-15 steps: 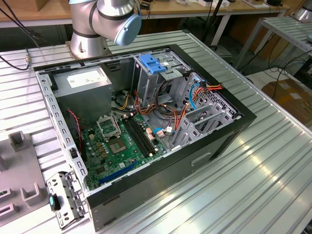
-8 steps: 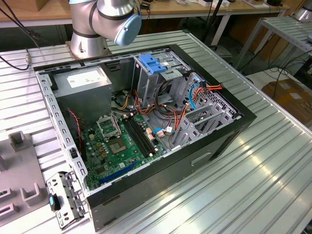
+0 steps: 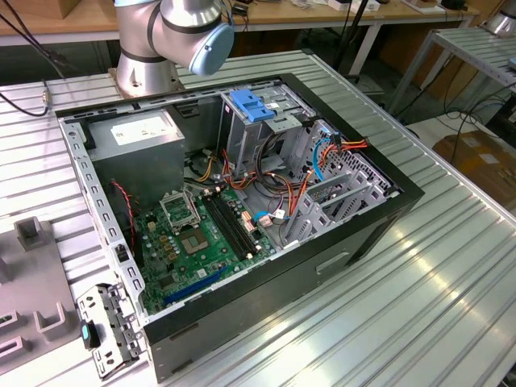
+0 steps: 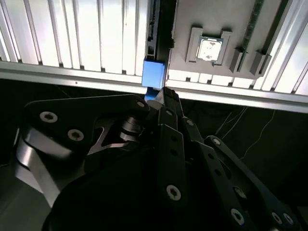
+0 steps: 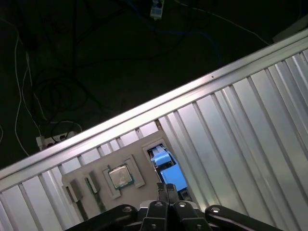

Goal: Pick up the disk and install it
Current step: 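Pick up the disk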

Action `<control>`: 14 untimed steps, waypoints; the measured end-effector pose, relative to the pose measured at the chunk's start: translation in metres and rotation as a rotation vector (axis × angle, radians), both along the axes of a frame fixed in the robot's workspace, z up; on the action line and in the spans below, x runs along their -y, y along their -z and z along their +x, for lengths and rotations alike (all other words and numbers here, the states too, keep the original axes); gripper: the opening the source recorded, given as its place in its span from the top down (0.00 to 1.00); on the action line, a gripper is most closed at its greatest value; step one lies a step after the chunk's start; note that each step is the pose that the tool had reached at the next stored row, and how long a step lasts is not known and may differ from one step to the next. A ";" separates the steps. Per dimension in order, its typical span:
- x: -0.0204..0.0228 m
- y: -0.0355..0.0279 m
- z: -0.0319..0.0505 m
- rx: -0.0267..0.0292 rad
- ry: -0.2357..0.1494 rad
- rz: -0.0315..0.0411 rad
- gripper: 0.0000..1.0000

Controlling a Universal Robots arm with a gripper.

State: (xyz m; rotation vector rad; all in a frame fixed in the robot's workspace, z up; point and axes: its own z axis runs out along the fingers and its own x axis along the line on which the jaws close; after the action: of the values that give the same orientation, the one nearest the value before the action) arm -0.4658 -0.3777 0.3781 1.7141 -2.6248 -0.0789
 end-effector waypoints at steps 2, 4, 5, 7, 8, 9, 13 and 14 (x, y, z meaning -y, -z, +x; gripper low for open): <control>0.0000 0.0009 0.0001 -0.0001 -0.041 -0.0001 0.89; 0.0000 0.0021 0.0003 -0.0002 -0.070 -0.0005 0.89; -0.0011 0.0031 0.0007 0.0008 -0.075 -0.0006 0.89; -0.0082 0.0072 0.0031 0.0014 -0.077 -0.0007 0.89; -0.0092 0.0082 0.0032 0.0018 -0.079 -0.0008 0.89; -0.0093 0.0097 0.0032 0.0026 -0.088 -0.0006 0.89; -0.0093 0.0128 0.0032 0.0029 -0.159 -0.0007 0.89; -0.0093 0.0138 0.0033 0.0030 -0.181 -0.0007 0.83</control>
State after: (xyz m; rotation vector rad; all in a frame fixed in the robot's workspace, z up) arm -0.4625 -0.3684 0.3643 1.9432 -2.4571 -0.0742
